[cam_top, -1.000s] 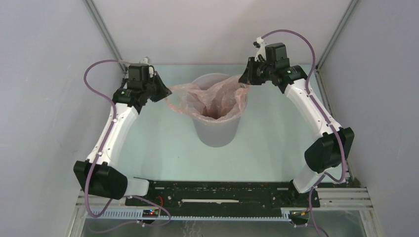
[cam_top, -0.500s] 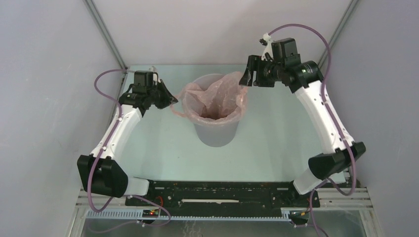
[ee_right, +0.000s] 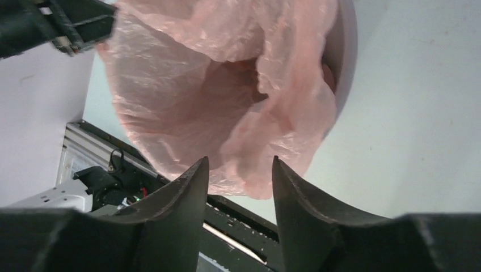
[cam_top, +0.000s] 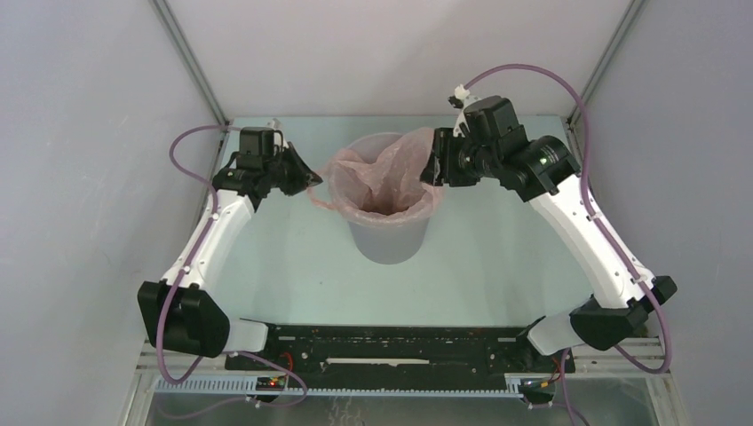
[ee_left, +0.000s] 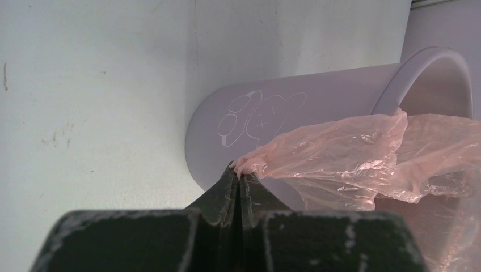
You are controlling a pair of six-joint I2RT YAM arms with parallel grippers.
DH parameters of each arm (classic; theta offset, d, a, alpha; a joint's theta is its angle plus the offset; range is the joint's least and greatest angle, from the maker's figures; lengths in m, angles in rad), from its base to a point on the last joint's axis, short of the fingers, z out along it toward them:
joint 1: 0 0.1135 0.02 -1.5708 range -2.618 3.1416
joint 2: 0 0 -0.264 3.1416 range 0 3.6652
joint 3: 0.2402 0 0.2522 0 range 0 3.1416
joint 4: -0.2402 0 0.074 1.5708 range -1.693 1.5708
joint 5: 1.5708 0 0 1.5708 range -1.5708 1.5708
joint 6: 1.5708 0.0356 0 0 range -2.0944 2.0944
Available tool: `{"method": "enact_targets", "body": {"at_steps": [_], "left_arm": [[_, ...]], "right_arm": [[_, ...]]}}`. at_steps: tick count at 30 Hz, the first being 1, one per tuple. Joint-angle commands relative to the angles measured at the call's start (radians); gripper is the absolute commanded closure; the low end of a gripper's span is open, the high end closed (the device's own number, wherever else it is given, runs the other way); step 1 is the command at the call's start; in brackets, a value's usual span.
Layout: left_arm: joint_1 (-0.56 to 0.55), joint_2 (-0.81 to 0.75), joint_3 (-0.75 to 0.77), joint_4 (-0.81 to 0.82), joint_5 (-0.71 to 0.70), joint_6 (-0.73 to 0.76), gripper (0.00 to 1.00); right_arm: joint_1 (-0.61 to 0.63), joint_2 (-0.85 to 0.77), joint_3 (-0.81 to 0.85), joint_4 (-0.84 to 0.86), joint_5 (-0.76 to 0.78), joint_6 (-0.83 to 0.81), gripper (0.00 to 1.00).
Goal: Put the trash bags into the trash bin
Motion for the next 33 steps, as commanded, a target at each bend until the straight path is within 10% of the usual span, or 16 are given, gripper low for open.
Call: {"method": "enact_targets", "body": {"at_steps": [1, 7, 21, 33], "left_arm": [[0.006, -0.045, -0.041, 0.044, 0.027, -0.025, 0.94], [0.006, -0.043, -0.050, 0.043, 0.006, -0.017, 0.94], [0.006, 0.033, -0.027, 0.025, -0.002, 0.017, 0.97], [0.006, 0.063, -0.032, 0.057, 0.039, 0.024, 0.97]], "right_arm": [[-0.068, -0.036, -0.104, 0.050, 0.010, 0.021, 0.57], [-0.195, -0.176, -0.305, 0.203, -0.137, 0.050, 0.89], [-0.361, -0.052, -0.519, 0.578, -0.339, 0.036, 0.91], [-0.368, 0.066, -0.530, 0.550, -0.499, 0.053, 0.88]]}}
